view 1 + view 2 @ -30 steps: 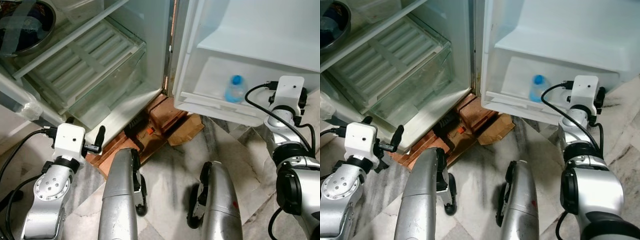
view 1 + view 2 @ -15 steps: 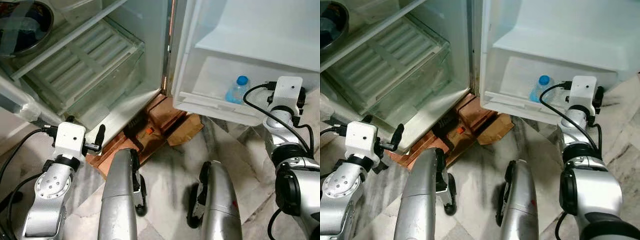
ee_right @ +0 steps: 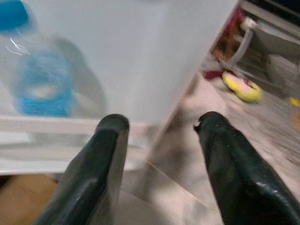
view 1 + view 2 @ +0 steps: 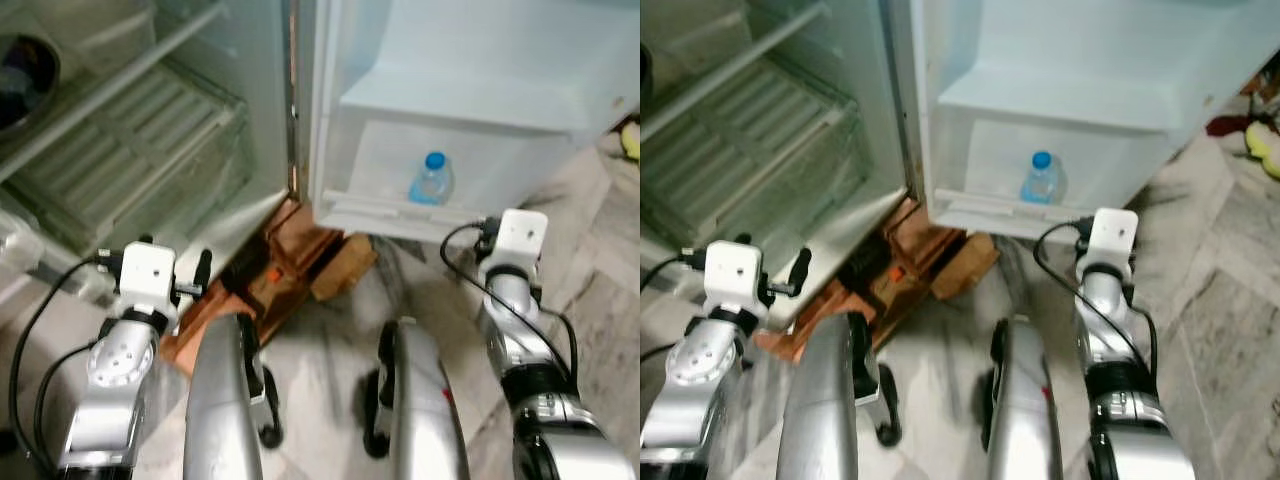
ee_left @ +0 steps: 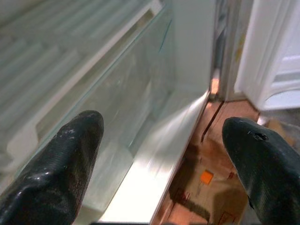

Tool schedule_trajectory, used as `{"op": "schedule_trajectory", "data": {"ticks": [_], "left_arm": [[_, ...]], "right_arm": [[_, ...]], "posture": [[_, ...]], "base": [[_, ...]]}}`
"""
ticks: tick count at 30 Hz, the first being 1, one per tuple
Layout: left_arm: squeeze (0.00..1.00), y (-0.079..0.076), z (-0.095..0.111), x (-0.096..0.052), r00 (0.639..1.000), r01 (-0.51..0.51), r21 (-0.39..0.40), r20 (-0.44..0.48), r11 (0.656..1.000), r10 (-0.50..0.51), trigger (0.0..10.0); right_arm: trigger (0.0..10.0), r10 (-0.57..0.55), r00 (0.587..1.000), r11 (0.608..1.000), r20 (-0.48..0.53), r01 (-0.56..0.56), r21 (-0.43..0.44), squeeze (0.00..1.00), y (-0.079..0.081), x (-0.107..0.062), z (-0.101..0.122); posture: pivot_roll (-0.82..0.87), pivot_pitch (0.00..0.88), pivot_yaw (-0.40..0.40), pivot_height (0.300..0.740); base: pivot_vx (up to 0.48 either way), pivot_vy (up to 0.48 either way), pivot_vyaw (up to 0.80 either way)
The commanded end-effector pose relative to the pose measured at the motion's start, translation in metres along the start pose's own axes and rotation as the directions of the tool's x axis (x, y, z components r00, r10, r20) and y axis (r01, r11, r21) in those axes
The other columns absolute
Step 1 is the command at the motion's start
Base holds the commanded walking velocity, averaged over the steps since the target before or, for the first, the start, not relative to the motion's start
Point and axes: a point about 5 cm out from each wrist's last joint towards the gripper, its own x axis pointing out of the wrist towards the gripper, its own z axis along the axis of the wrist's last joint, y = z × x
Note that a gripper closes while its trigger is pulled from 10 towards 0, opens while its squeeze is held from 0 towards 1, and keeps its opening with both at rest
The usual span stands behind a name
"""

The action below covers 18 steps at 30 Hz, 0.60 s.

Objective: Restocking fridge

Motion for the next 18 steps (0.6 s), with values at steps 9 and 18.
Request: {"op": "schedule_trajectory", "data": {"ticks": [9,18], "left_arm": [[0.0,-0.005,-0.014,0.002,1.0,0.021,-0.025,-0.018,0.999,-0.021,10.0],[0.0,-0.004,-0.006,0.016,0.999,-0.014,-0.03,0.041,0.999,0.015,10.0]], "right_arm": [[10.0,0.433,0.9,0.9,0.051,-0.435,0.041,0.0,0.049,-0.064,0.006],[10.0,0.32,0.942,0.925,0.097,-0.333,0.183,0.0,0.048,-0.068,0.014]], "posture": [[0.02,0.038,-0.019,0.574],[0.03,0.0,-0.028,0.574]], "base": [[0.0,0.0,0.0],[0.0,0.0,0.0]]}}
